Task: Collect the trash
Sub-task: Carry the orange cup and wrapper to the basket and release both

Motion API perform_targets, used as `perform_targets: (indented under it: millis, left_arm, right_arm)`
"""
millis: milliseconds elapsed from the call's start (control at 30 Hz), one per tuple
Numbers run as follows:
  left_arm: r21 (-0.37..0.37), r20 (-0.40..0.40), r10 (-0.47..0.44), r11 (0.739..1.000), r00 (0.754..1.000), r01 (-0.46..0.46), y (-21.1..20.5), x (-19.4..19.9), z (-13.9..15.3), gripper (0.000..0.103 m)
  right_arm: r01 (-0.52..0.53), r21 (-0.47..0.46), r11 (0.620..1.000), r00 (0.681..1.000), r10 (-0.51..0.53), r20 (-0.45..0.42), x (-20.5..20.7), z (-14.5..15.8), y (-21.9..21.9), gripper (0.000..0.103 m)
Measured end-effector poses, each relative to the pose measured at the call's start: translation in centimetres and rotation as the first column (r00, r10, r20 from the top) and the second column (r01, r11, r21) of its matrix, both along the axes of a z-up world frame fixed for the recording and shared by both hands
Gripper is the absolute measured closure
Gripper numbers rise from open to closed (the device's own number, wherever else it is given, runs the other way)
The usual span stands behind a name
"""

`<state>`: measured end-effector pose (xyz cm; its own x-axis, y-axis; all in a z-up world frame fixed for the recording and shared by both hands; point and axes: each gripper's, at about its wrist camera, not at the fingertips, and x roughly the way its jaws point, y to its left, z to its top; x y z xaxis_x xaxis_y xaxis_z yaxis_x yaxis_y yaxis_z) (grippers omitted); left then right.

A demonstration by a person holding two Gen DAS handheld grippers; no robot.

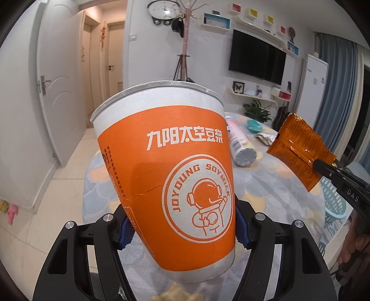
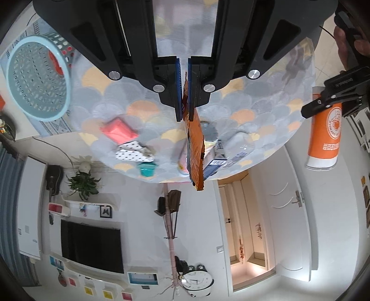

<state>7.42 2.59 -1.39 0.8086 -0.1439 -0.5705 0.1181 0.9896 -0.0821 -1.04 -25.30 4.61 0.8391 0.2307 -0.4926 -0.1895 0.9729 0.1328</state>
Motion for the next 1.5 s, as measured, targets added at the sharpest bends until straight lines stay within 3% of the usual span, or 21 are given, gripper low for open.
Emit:
perform_targets:
  millis: [367,667,867,967,1133,1300,1467,1500]
  left_arm:
    - [0.024,0.03,-0.121,0.992,0.992,0.12,-4.8,0.3,1.7,0.037]
    - [0.025,0.034,-0.32,0.947,0.947,0.319,-12.8,1.4,2.3,0.037]
    - [0.03,0.017,-0.475,0.88,0.88,0.475,-21.0,2.7,2.5,0.037]
    - [0.024,0.009,-0.568,0.823,0.823,0.567,-26.1,3.2,2.4,0.037]
    - [-0.002,-0.04,-0.655,0.755,0.754,0.656,-32.4,4.0,1.2,0.037]
    - [0.001,-0.13,-0.684,0.724,0.718,0.69,-37.4,5.7,-1.4,0.037]
    - [0.023,-0.207,-0.681,0.715,0.703,0.699,-41.5,7.6,-3.5,0.036]
    - [0.003,-0.232,-0.687,0.707,0.688,0.707,-42.2,8.1,-4.0,0.036]
  right_arm:
    - [0.086,0.057,0.995,0.996,-0.087,0.028,-0.6,-0.3,-5.6,0.1]
    - [0.247,0.133,0.96,0.967,-0.254,0.039,-1.9,-1.8,-14.2,0.1]
    - [0.383,0.162,0.909,0.92,-0.391,0.018,-3.0,-3.9,-21.0,0.1]
    - [0.455,0.165,0.875,0.888,-0.461,-0.001,-3.7,-5.3,-24.4,0.1]
    - [0.536,0.165,0.828,0.843,-0.537,-0.04,-4.3,-7.5,-28.6,0.1]
    - [0.575,0.163,0.801,0.818,-0.568,-0.092,-3.9,-9.9,-31.4,0.1]
    - [0.6,0.143,0.787,0.798,-0.578,-0.169,-2.5,-12.1,-33.7,0.1]
    - [0.614,0.128,0.779,0.787,-0.59,-0.182,-2.2,-12.5,-34.0,0.099]
